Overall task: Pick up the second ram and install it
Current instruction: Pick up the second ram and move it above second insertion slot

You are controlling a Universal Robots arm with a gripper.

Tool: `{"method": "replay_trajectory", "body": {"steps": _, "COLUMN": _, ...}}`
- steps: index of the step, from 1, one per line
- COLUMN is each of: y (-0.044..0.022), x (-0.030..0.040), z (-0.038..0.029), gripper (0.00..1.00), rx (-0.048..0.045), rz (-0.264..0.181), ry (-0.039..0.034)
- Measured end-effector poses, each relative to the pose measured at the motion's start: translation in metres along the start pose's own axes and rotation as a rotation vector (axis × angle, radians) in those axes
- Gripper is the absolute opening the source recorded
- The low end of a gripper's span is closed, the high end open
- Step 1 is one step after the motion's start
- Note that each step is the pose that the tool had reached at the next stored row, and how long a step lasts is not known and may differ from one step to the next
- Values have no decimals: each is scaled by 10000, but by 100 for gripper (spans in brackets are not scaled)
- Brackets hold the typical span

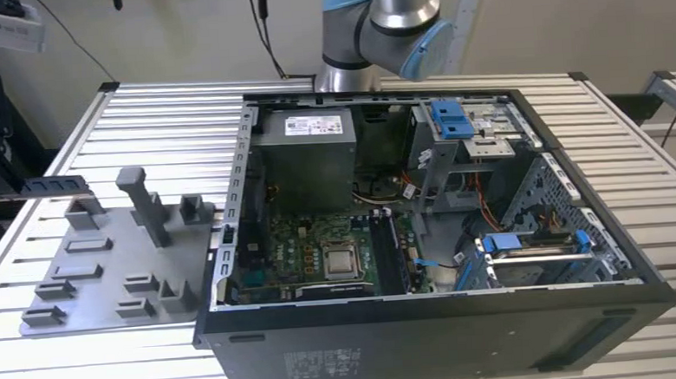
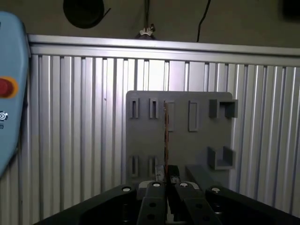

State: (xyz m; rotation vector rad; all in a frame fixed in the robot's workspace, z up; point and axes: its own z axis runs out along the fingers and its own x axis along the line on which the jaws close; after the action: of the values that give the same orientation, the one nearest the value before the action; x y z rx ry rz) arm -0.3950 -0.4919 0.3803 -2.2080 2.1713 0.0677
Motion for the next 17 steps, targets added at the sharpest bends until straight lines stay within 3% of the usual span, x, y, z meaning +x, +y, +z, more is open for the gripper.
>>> {"method": "replay_trajectory", "body": {"steps": 17, "y": 0, "x": -16, "z": -249, "gripper": 14, "rx": 0, "rz": 0, "ry": 0}}
